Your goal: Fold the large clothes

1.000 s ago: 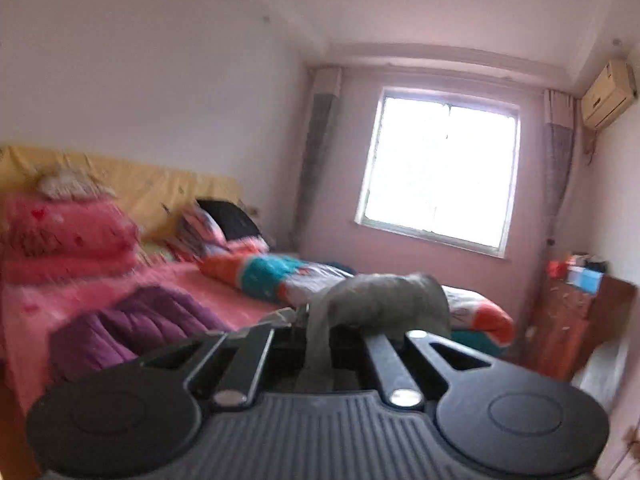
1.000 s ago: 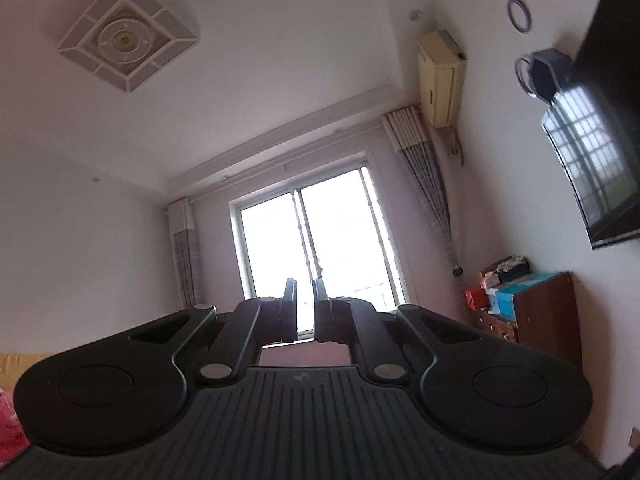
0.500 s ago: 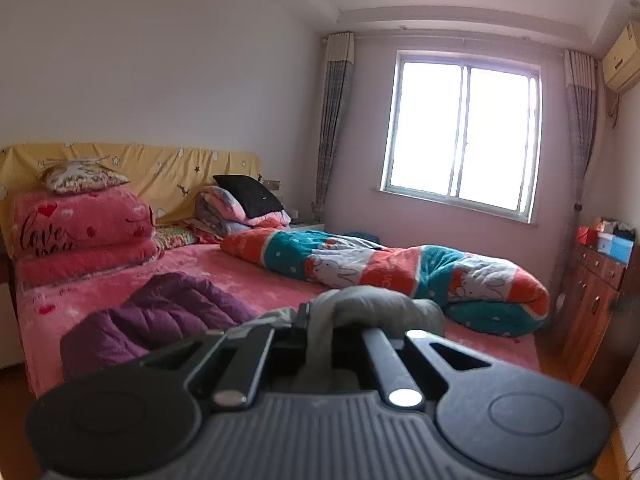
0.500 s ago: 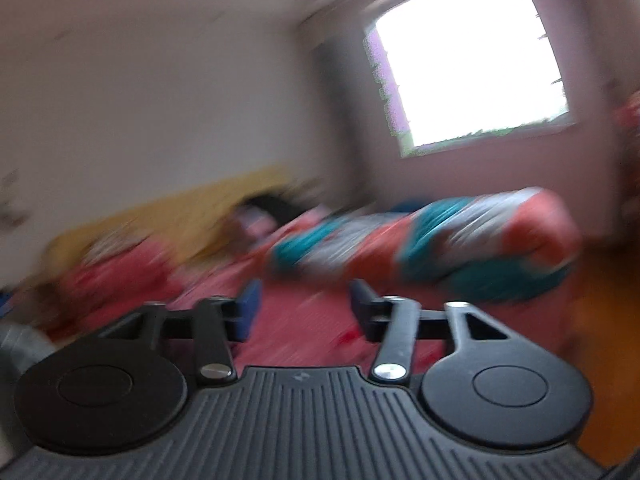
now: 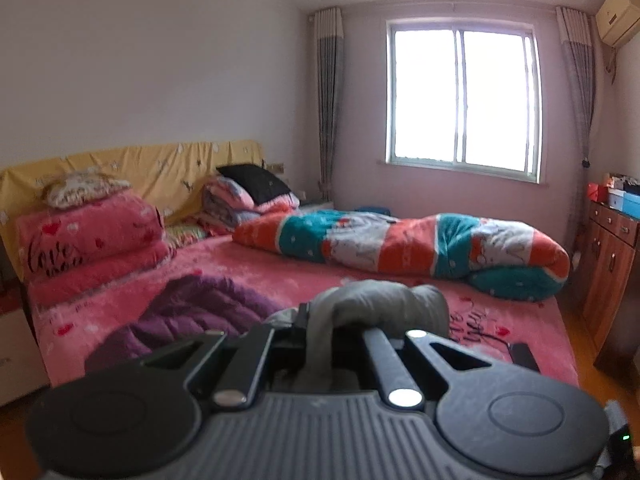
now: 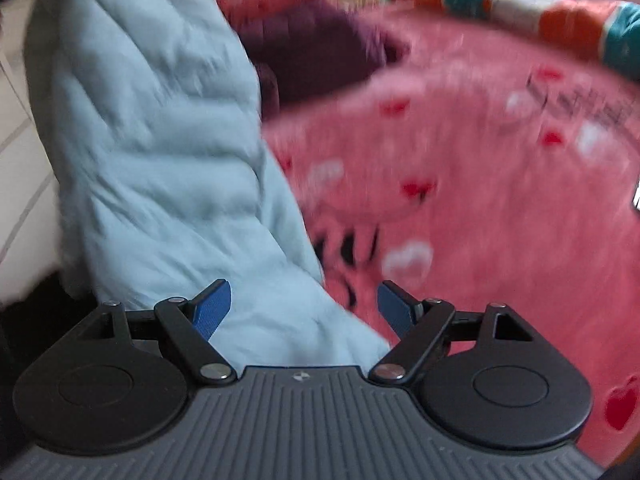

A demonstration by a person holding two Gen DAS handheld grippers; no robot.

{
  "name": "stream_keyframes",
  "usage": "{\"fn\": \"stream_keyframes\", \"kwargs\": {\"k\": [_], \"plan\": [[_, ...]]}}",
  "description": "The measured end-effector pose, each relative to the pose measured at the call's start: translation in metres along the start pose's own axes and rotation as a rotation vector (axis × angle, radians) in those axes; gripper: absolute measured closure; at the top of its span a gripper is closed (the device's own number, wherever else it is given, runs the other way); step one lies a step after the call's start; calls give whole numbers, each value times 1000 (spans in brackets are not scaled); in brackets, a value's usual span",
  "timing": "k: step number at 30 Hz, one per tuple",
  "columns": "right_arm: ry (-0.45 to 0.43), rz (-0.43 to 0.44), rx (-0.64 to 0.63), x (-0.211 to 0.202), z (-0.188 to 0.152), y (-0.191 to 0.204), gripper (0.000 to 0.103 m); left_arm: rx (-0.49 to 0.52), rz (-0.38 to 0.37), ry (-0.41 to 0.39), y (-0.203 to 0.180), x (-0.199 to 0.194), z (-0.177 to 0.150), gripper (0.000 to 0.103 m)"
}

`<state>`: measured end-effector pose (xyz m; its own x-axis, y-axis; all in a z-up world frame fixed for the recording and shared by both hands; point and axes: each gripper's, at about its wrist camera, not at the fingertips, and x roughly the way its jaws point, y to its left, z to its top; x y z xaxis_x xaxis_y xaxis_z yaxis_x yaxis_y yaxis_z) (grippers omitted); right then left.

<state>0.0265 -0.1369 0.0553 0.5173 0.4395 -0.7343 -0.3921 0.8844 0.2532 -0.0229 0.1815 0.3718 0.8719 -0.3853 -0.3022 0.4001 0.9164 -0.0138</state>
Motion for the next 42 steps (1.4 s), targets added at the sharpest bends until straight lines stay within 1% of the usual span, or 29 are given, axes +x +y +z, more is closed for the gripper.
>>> {"fn": "stream_keyframes", "kwargs": {"k": [3, 5, 6, 7, 10, 12, 14, 15, 16, 18, 19, 20, 21, 23, 25, 28, 30, 33, 35, 37, 40, 42], "plan": [[85, -14, -26, 35, -20, -3, 2, -14, -14, 26, 0, 8, -17, 102], [139, -34, -60, 45, -33, -4, 1, -32, -22, 40, 1, 13, -25, 102], [152, -43, -88, 49, -35, -4, 0, -38, -25, 44, 0, 15, -28, 102], [156, -43, -114, 49, -45, -3, 0, -42, -28, 47, 0, 17, -30, 102], [164, -59, -168, 51, -44, -1, 0, -58, -27, 57, 0, 23, -35, 102], [167, -79, -191, 50, -44, 8, 0, -57, -33, 68, -3, 27, -37, 102], [165, -101, -210, 45, -46, 14, 13, -60, -49, 77, -6, 33, -38, 102], [162, -110, -211, 38, -43, 9, 31, -60, -58, 80, -8, 35, -39, 102], [158, -122, -211, 38, -44, 11, 53, -59, -67, 83, -10, 38, -39, 102], [152, -137, -199, 34, -48, 13, 78, -57, -87, 87, -15, 46, -39, 102], [150, -147, -189, 33, -48, 12, 85, -60, -97, 87, -17, 50, -39, 102], [147, -158, -181, 29, -48, 10, 88, -64, -109, 89, -19, 54, -38, 102], [133, -180, -178, 8, -44, 12, 91, -65, -120, 91, -22, 59, -37, 102], [88, -247, -174, -9, -38, 10, 93, -60, -138, 94, -27, 68, -35, 102], [40, -310, -141, -24, -27, -1, 93, -53, -158, 93, -32, 78, -33, 102], [-60, -439, -94, -53, -6, -25, 93, -51, -187, 85, -40, 97, -29, 102], [-122, -530, -67, -68, 9, -41, 93, -42, -185, 75, -43, 112, -28, 102], [-200, -635, -24, -81, 30, -68, 93, -41, -174, 67, -42, 146, -26, 102], [-236, -700, 2, -84, 43, -87, 93, -35, -149, 60, -39, 172, -26, 102], [-258, -747, 33, -82, 55, -108, 92, -22, -124, 65, -35, 201, -28, 102], [-280, -810, 62, -67, 74, -137, 92, -42, -79, 91, -25, 248, -36, 102], [-294, -851, 75, -64, 82, -152, 91, -40, -45, 94, -19, 273, -44, 100]]}}
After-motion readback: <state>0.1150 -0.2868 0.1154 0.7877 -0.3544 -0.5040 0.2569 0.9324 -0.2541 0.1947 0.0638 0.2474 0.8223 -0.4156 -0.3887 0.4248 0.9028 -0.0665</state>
